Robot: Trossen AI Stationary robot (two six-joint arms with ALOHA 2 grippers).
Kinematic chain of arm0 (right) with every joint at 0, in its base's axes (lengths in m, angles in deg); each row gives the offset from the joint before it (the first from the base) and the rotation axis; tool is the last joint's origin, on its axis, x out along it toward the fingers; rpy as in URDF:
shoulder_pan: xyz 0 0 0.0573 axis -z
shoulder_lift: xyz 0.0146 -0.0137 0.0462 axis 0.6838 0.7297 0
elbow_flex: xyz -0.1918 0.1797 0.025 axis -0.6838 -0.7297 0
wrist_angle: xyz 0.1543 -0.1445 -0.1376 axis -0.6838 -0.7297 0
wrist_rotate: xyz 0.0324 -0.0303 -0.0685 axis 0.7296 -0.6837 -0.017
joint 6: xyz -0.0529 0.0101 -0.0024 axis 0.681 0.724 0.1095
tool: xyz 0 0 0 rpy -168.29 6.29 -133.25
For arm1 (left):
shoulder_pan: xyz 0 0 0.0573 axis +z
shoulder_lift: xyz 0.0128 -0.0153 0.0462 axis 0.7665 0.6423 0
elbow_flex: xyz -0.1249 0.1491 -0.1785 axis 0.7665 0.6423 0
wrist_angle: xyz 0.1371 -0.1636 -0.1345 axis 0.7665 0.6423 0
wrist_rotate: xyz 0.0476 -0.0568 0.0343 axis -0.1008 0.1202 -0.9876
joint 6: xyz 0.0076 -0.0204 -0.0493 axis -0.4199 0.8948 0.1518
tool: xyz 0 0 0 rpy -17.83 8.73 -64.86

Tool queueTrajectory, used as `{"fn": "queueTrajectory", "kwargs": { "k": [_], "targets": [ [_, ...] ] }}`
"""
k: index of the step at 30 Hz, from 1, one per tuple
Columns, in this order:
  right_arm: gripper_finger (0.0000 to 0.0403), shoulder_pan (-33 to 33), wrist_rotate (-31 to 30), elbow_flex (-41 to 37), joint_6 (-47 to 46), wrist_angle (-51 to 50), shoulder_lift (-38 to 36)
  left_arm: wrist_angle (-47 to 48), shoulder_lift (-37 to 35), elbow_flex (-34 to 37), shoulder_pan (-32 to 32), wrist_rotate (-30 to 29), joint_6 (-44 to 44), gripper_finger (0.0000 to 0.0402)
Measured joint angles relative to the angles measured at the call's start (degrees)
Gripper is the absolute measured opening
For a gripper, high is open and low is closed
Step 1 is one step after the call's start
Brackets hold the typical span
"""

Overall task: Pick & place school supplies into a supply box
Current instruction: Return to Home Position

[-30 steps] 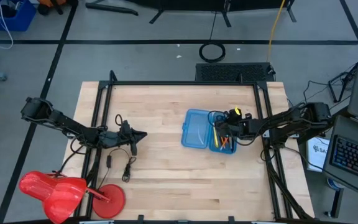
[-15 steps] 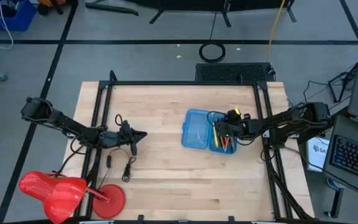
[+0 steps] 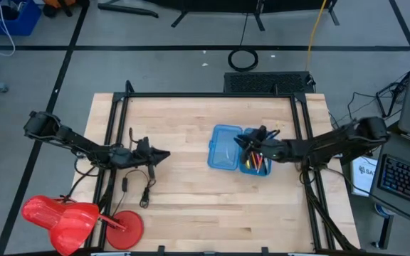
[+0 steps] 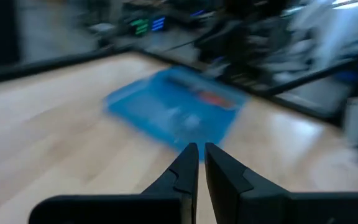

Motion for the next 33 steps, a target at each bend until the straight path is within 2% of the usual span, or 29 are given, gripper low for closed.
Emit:
{"fn": "queueTrajectory", "kwargs": {
  "k": [4, 7, 12, 14, 17, 20, 23, 27, 33],
  "targets": [
    [0.0067, -3.16, 0.64, 0.02, 4.85, 2.04, -5.98, -7.95, -0.09, -0.01, 0.0, 8.67, -3.88, 0.0031],
    [0.0066, -5.44, 2.23, 0.02, 8.49, 2.09, -10.78, -11.12, -0.12, -0.02, 0.0, 12.29, -5.07, 0.0031],
    [0.0065, -8.73, 7.02, 0.02, 12.28, 2.03, -17.61, -13.56, -1.87, -0.02, 0.0, 14.32, -4.9, 0.0031],
    [0.0064, -10.03, 9.36, 0.02, 14.33, 1.67, -20.09, -14.97, -3.81, -0.02, 0.0, 17.38, -5.35, 0.0031],
    [0.0063, -12.06, 9.71, 0.02, 17.66, 1.17, -23.5, -15.66, -7.61, -0.02, 0.23, 23.67, -6.72, 0.0031],
    [0.0063, -13.68, 9.62, 0.02, 20.48, -1.11, -27.13, -14.08, -12.29, -0.02, 1.54, 28.83, -6.98, 0.0031],
    [0.0061, -14.83, 9.6, 0.0, 20.65, -4.47, -31.19, -8.12, -18.07, -0.02, 4.17, 33.63, -6.75, 0.0031],
    [0.0061, -16.6, 9.55, 0.0, 20.6, -10.62, -37.45, 1.7, -25.96, 0.0, 8.42, 36.05, -5.78, 0.0031],
    [0.0061, -18.63, 9.51, 0.0, 21.14, -17.63, -45.94, 10.22, -35.77, 0.0, 13.62, 41.44, -4.93, 0.0031]
  ]
}}
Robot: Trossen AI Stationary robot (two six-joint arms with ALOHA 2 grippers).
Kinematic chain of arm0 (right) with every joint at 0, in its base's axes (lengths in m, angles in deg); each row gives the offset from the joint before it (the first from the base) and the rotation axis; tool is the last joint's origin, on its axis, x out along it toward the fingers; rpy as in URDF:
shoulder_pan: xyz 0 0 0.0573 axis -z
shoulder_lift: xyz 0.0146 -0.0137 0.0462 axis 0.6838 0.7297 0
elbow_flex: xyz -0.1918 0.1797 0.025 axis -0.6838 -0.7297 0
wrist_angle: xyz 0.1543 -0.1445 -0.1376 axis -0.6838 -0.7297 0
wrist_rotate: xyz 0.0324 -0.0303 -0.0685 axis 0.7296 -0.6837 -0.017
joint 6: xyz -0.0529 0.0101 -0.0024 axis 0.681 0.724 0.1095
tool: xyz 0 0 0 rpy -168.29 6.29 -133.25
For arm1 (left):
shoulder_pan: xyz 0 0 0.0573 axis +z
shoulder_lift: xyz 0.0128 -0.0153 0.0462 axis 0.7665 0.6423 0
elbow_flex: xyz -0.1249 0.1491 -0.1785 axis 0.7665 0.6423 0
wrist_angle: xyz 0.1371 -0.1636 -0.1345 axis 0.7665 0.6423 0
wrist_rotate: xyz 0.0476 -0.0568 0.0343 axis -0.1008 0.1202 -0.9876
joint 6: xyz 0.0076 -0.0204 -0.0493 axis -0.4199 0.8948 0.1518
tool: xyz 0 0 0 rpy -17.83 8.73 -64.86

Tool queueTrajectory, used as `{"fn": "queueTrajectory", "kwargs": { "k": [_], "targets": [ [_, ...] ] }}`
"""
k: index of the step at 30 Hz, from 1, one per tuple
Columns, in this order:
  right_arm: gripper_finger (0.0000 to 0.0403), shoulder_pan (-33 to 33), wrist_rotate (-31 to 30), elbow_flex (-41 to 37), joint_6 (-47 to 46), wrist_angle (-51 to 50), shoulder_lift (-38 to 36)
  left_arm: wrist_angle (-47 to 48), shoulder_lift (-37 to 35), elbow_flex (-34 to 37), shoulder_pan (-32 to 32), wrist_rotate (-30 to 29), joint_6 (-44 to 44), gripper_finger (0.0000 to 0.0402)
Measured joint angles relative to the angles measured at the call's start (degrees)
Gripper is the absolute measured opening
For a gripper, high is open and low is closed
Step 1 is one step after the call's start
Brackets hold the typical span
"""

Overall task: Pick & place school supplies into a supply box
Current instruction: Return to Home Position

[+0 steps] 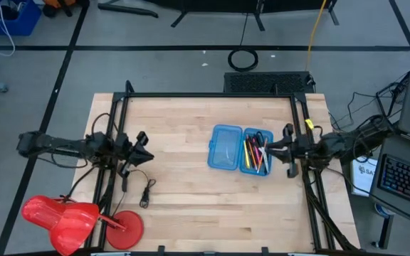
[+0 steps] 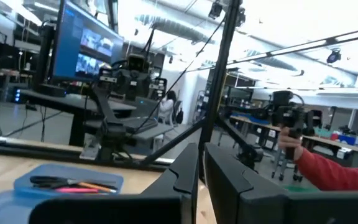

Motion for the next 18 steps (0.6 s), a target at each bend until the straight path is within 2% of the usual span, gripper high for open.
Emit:
{"fn": "queueTrajectory", "kwargs": {
  "k": [6, 15, 18],
  "targets": [
    [0.0061, -0.46, -0.13, 0.0, 0.61, -7.41, -10.03, 8.61, -7.95, 0.0, 5.41, 4.98, 2.08, 0.0031],
    [0.0061, -0.48, -0.13, -2.44, -3.73, -21.39, -24.54, 18.97, -16.3, -0.02, 13.34, 11.5, 2.14, 0.0031],
    [0.0061, -0.49, -2.11, -3.88, -3.36, -23.97, -25.14, 23.42, -18.25, 0.0, 16.08, 12.45, 1.51, 0.0031]
  ]
}}
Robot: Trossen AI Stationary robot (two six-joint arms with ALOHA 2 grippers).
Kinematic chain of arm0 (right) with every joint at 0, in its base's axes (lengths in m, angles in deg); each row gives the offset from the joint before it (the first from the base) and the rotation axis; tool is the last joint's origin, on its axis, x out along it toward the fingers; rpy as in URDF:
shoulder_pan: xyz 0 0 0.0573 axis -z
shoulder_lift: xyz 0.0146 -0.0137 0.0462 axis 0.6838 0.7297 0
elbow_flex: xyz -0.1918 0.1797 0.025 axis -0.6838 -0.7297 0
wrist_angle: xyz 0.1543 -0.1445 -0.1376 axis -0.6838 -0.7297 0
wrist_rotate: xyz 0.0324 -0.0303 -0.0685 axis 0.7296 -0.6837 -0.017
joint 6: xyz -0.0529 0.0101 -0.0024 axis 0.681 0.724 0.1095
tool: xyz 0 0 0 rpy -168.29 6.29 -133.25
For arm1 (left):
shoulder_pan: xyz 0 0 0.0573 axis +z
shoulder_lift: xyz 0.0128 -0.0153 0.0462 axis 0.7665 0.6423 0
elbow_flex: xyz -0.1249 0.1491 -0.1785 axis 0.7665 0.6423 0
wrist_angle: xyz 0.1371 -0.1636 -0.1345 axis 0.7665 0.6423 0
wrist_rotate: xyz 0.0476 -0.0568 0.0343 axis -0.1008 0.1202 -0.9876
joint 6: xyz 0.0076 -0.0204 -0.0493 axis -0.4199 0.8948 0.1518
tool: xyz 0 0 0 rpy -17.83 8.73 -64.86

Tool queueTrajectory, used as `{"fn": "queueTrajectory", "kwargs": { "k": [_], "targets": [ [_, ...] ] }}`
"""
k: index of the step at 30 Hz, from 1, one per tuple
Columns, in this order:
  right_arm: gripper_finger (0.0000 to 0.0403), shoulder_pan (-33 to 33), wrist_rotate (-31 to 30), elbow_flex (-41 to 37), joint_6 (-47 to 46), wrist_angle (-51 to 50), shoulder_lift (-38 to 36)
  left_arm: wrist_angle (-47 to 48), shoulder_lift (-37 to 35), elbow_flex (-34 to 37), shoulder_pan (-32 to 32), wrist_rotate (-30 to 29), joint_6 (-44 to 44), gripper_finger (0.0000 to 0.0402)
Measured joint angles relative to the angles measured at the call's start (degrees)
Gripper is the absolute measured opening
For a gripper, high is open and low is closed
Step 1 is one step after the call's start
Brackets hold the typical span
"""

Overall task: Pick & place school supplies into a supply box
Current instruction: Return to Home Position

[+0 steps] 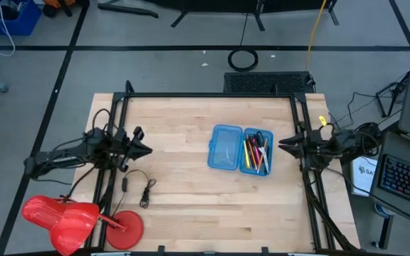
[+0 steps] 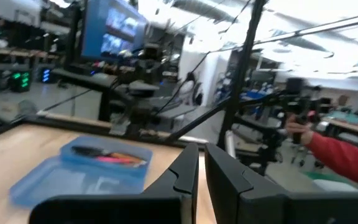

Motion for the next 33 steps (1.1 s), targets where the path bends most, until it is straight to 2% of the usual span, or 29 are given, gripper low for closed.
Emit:
{"fn": "queueTrajectory", "kwargs": {
  "k": [5, 10, 17, 24, 27, 33],
  "targets": [
    [0.0061, 0.06, -5.55, -3.58, 0.62, 0.16, -0.21, 5.71, -1.08, 0.0, 2.89, 0.04, -2.15, 0.0031],
    [0.0061, 0.04, -7.26, -6.87, -0.06, 2.13, -0.15, 7.72, -1.1, 0.0, 3.76, -0.21, -4.54, 0.0031],
    [0.0061, 0.08, -12.98, -9.65, 0.08, 2.01, 0.18, 12.6, -0.97, 0.0, 3.86, -7.83, -1.4, 0.0031],
    [0.0061, 0.08, -13.08, -14.27, -1.09, 2.63, 0.18, 13.57, -0.97, 0.0, 3.86, -9.14, -0.09, 0.0031],
    [0.0061, 0.08, -12.98, -16.99, -4.69, 6.72, 0.13, 13.57, -0.97, 0.0, 3.86, -9.14, 0.15, 0.0031],
    [0.0061, 0.07, -13.01, -19.88, -4.35, 18.58, 1.4, 13.56, -0.97, 0.0, 3.86, -9.14, 0.15, 0.0031]
  ]
}}
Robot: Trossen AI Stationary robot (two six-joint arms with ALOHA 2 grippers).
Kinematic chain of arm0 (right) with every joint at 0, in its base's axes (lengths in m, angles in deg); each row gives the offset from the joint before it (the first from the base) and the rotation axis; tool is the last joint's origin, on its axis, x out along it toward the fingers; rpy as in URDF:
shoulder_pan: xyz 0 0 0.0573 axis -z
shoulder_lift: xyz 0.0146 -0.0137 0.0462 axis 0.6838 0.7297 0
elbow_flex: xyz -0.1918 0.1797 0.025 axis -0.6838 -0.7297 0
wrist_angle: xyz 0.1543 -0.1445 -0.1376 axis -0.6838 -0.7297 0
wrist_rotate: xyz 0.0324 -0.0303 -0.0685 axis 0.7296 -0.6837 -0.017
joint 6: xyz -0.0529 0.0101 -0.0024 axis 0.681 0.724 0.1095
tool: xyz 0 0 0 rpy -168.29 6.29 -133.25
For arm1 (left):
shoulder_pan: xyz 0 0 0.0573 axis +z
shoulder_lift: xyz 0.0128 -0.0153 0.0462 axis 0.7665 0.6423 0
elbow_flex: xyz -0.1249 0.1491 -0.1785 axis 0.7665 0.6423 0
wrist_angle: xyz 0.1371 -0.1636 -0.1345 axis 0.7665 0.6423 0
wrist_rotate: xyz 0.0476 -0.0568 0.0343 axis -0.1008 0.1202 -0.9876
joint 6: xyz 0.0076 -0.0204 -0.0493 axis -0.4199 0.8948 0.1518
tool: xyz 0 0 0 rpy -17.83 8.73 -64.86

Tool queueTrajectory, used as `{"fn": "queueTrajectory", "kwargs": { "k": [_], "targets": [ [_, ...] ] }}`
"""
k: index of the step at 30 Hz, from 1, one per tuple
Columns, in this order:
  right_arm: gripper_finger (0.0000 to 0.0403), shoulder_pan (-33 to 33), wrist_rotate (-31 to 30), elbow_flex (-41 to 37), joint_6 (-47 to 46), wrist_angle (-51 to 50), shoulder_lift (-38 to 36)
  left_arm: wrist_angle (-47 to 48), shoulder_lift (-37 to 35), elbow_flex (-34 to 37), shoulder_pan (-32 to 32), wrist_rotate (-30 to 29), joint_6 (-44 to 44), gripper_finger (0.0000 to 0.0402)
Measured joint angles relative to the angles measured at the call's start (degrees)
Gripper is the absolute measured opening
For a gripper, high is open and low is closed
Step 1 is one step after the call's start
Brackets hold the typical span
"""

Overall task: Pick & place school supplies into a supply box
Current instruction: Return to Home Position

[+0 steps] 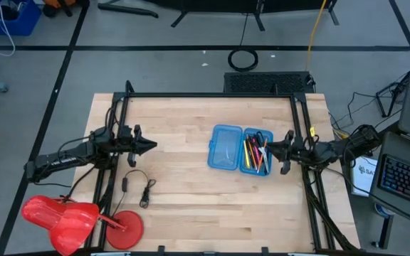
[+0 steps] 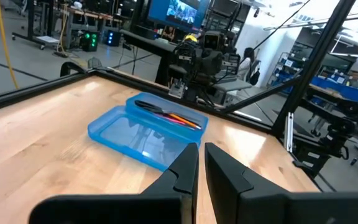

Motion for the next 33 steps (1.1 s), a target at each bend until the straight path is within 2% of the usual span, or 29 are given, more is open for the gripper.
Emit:
{"fn": "queueTrajectory", "kwargs": {
  "k": [7, 33],
  "targets": [
    [0.0061, 0.04, -0.05, -0.39, 0.02, 9.83, 0.2, -0.27, 0.06, 0.0, 0.0, 0.01, 0.02, 0.0031],
    [0.0061, 0.04, -0.03, -0.5, 0.03, 10.44, 0.2, -0.4, 0.06, 0.0, -0.03, -0.02, -0.01, 0.0031]
  ]
}}
